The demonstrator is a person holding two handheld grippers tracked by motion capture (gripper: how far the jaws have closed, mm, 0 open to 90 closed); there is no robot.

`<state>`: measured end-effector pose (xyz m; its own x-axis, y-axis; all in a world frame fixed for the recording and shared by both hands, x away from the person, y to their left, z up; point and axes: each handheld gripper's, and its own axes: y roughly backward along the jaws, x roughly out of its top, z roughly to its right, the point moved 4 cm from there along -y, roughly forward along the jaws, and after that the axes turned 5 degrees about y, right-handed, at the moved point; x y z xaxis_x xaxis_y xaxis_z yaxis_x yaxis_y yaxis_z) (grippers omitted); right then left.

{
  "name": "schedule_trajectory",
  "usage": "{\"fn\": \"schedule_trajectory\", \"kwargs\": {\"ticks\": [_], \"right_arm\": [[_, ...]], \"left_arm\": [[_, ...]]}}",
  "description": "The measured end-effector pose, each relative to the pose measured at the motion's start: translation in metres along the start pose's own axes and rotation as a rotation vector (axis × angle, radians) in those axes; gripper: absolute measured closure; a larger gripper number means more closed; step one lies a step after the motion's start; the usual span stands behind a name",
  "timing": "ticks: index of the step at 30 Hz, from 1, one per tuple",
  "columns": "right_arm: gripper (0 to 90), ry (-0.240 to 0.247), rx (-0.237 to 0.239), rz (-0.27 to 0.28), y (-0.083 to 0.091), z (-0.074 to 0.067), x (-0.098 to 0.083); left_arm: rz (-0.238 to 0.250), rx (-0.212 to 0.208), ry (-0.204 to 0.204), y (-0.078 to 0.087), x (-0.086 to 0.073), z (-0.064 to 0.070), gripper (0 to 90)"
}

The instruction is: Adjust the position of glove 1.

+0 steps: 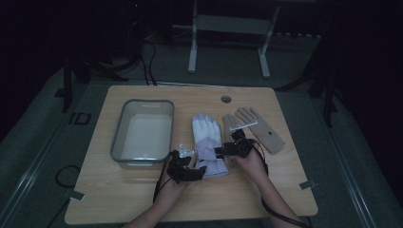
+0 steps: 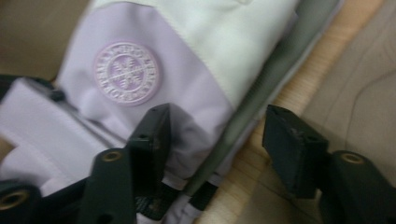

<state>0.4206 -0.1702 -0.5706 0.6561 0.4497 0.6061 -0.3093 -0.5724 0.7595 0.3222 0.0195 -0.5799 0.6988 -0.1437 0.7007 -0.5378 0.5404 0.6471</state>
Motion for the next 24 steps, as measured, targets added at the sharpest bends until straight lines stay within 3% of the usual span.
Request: {"fn": "schedule_trajectory", "kwargs": {"ticks": [3, 7, 11, 16, 20, 24], "right_arm": [[49.8, -0.036, 0.059, -0.012, -0.006, 0.005, -0.004], [58.9, -0.025, 0.085, -0.029, -0.008, 0.004, -0.004], [65.8, -0.01, 0.081, -0.047, -0.007, 0.001, -0.002], [72.0, 0.003, 0.063, -0.049, -0.006, -0.003, -0.001], [74.9, 0.009, 0.044, -0.028, -0.005, -0.006, -0.002], [77.2, 0.015, 0.023, -0.022, -0.003, -0.009, -0.001]], "left_arm": [[-0.012, -0.013, 0.015, -0.004, -0.002, -0.002, 25.1], [-0.031, -0.055, 0.041, -0.009, -0.004, -0.005, 29.8], [-0.069, -0.14, 0.058, -0.012, -0.004, -0.004, 45.1], [-0.105, -0.194, 0.062, -0.016, -0.003, -0.008, 52.6], [-0.09, -0.181, 0.041, -0.014, -0.002, -0.005, 64.3], [-0.088, -0.184, 0.056, -0.013, -0.001, -0.006, 70.3]]}}
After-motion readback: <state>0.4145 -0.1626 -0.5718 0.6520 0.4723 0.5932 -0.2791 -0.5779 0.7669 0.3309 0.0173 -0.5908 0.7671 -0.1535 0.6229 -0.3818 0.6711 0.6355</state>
